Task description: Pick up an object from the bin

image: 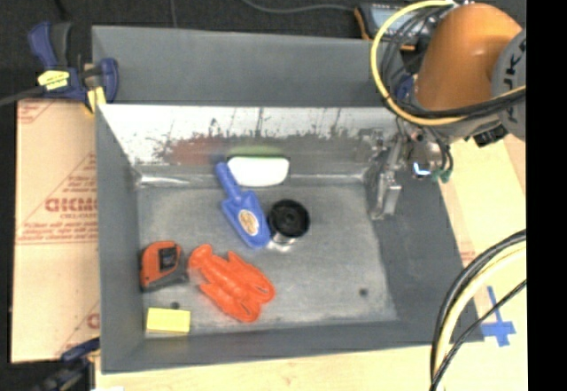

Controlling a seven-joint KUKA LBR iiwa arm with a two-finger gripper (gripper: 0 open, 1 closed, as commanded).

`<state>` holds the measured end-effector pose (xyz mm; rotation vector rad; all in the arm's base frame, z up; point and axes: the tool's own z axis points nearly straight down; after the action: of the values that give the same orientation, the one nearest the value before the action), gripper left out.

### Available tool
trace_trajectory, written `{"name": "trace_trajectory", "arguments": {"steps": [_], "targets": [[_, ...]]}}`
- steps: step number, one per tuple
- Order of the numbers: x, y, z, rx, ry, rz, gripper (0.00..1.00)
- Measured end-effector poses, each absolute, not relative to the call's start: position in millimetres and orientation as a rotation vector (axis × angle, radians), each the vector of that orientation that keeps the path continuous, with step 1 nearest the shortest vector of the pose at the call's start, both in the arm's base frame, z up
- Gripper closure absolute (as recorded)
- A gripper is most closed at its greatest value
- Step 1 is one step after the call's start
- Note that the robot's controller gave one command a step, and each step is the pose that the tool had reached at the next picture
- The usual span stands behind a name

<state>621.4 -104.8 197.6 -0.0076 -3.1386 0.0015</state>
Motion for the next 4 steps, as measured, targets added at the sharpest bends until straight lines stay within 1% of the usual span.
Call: {"name": "trace_trajectory", "arguments": {"steps": [1,2,3,4], "targets": [[622.6,-104,203,-0.004,-3.146,0.003,0.00],[638.5,-68,128,0.112,-3.149,0.004,0.00],[644.2,-27,134,0.183,-3.136,0.001,0.00],[631.0,-16,134,0.007,-3.148,-0.001,0.00]]}}
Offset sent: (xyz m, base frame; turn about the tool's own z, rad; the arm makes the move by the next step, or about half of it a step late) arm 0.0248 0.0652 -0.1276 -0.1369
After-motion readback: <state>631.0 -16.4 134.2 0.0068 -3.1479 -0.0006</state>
